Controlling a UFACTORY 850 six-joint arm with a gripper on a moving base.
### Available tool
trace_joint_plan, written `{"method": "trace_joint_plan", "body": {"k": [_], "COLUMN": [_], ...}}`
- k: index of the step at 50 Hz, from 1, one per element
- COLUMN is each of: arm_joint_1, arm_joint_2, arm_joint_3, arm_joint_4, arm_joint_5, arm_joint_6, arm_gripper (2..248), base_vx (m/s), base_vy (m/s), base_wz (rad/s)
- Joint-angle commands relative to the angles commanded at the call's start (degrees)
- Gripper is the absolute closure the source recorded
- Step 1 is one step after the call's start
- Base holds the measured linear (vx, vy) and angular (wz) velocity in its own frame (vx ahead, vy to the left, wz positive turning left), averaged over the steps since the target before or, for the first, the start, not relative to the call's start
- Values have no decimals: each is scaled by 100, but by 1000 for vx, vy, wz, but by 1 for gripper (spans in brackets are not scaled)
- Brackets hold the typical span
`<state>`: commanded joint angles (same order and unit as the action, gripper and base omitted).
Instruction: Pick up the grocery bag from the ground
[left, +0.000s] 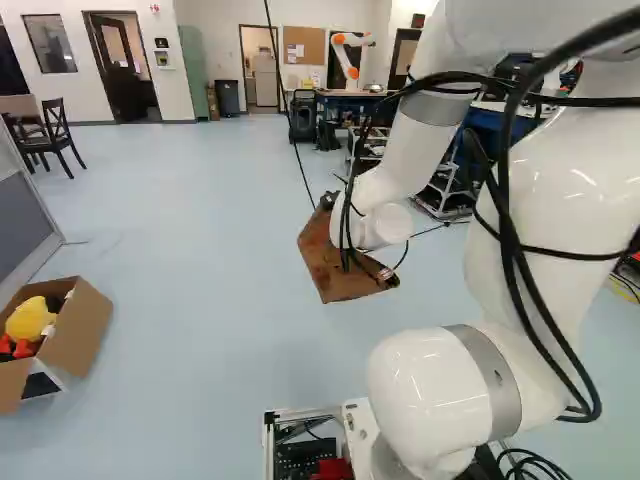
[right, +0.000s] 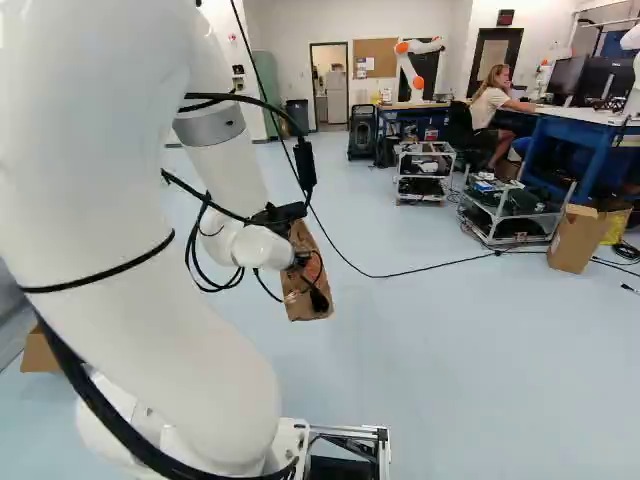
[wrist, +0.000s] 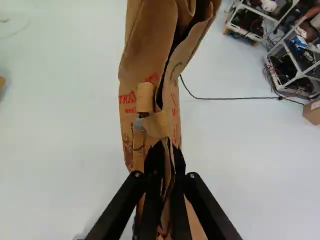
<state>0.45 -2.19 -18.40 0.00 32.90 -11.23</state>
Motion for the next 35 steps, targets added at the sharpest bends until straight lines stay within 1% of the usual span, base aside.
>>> {"method": "trace_joint_plan", "body": {"k": [17, 35], "arm_joint_1": [-18, -32], "arm_joint_2": [728, 1297], "arm_joint_3": [536, 955], "arm_joint_4": [0, 0], "arm_joint_5": [684, 1219], "arm_joint_6": [449, 800], "arm_gripper": [229, 229], "base_vx": [0, 0], "base_vy": [0, 0], "base_wz": [0, 0]}}
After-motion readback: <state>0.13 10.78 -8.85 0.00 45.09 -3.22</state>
